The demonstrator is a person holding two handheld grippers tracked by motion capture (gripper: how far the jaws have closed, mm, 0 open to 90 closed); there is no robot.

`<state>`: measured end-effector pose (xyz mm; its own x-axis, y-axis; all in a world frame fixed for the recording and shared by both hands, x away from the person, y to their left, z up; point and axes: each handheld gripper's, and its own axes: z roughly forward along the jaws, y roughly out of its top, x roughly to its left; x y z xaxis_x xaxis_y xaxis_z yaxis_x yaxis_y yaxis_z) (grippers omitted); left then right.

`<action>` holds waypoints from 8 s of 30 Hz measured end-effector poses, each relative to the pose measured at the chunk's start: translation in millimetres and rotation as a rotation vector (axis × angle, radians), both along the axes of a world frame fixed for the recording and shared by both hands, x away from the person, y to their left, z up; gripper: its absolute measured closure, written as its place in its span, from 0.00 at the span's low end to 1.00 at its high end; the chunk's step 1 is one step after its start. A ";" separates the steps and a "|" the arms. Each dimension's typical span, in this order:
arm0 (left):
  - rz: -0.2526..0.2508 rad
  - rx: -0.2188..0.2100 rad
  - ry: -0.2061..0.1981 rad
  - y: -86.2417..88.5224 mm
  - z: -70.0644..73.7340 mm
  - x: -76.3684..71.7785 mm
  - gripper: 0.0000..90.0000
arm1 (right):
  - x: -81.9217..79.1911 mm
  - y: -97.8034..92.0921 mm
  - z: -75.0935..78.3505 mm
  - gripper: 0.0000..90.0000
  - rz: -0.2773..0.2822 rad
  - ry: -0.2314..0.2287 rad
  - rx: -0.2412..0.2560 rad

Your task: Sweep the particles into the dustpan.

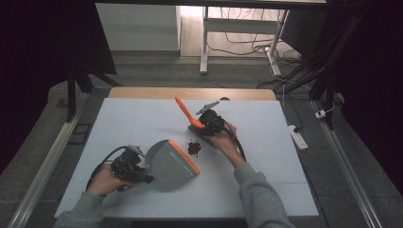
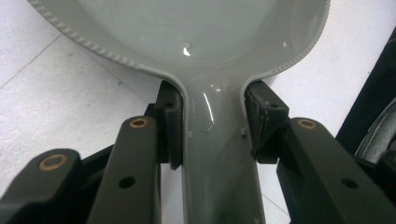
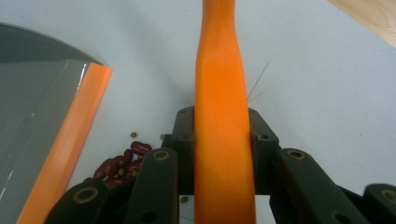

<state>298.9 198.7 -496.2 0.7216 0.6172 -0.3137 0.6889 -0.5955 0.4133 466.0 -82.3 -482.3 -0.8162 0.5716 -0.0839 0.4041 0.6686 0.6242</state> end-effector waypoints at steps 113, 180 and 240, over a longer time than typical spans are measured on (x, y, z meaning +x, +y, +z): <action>0.013 0.000 -0.018 -0.5 -8.4 -4.9 0.68 | -34.6 -21.3 -1.2 0.79 -0.071 0.026 0.028; 0.011 0.003 -0.012 -2.0 -11.5 -5.2 0.68 | -66.4 -7.8 13.5 0.79 -0.038 0.006 0.204; 0.072 -0.054 -0.077 4.6 -17.0 -9.2 0.68 | -83.3 -10.3 25.7 0.79 0.039 0.000 0.276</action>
<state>289.7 203.3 -513.2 0.6996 0.6516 -0.2933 0.6938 -0.5211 0.4971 382.7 -92.5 -456.5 -0.8381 0.5410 0.0705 0.3811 0.4880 0.7852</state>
